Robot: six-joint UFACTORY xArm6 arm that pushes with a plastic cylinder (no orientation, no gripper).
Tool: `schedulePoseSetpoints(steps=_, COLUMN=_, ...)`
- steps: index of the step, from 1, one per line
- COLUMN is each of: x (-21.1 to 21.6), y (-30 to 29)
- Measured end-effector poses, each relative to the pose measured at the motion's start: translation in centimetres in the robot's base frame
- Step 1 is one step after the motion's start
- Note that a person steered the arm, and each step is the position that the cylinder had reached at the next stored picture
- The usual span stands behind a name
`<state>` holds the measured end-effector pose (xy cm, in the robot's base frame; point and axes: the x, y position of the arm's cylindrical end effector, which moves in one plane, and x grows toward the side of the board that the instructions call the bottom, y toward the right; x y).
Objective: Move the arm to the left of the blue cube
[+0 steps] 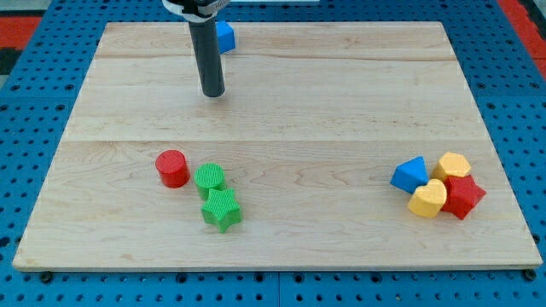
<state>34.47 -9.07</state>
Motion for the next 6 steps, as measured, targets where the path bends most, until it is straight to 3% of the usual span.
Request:
schedulePoseSetpoints(steps=1, x=-2.5, y=0.0)
schedulePoseSetpoints(steps=6, x=-5.6, y=-1.2)
